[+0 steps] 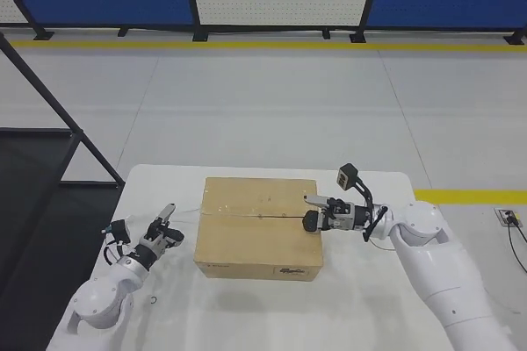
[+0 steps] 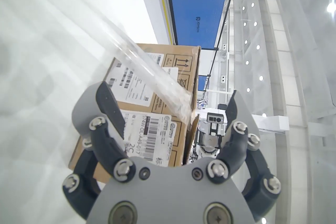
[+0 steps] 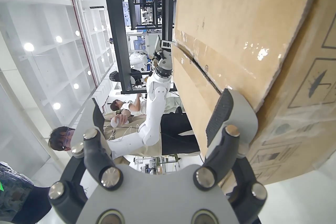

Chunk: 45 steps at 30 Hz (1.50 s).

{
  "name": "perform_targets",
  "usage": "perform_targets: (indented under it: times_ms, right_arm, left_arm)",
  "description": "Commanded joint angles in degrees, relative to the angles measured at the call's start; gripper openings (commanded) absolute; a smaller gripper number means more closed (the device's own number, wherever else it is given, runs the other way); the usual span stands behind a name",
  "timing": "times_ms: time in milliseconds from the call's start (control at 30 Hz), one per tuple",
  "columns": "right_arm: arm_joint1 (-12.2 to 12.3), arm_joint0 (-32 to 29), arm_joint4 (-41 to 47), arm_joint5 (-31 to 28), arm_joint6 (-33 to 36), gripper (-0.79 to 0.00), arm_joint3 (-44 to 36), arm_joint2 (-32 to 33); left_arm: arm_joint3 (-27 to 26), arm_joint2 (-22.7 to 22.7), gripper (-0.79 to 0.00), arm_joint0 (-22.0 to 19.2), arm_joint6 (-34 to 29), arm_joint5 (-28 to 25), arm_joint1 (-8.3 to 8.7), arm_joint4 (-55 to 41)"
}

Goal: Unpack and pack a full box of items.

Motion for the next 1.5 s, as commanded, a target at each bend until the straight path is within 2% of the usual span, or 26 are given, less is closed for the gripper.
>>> perform_targets:
  times_ms: [0,400,567,800,1000,1467]
  right_arm:
    - [0.1,-0.3,-0.2,0.3,0.1,0.000,-0.8,-0.3]
    - [0.3,-0.3,-1.1,2.3,-0.7,0.000,-2.4,-1.1]
    - [0.5,-0.4,-1.1,2.7,-1.9,0.000,-2.8,-1.0]
    - [0.5,-0.2,0.0,2.9,-2.3,0.000,-2.7,-1.1]
    - [0.4,-0.3,2.3,3.4,-6.7,0.000,-1.9,-0.2]
    - [0.3,0.6,3.0,5.0,-7.2,0.000,0.0,-1.0]
  left_arm:
    - [2.0,1.1,0.000,-1.8,0.5,0.0,-0.24,-0.4]
    - [13.1,6.0,0.000,-10.7,2.0,-2.6,-1.79,-3.9]
    - [15.9,6.2,0.000,-12.4,2.9,-5.5,-2.26,-6.2]
    - [16.6,4.4,0.000,-12.7,3.6,-9.9,-2.38,-8.9]
    - [16.5,2.8,0.000,-12.6,4.3,-12.3,-2.51,-11.9]
    - [13.0,-0.9,0.000,-11.0,1.8,-13.0,-2.21,-16.7]
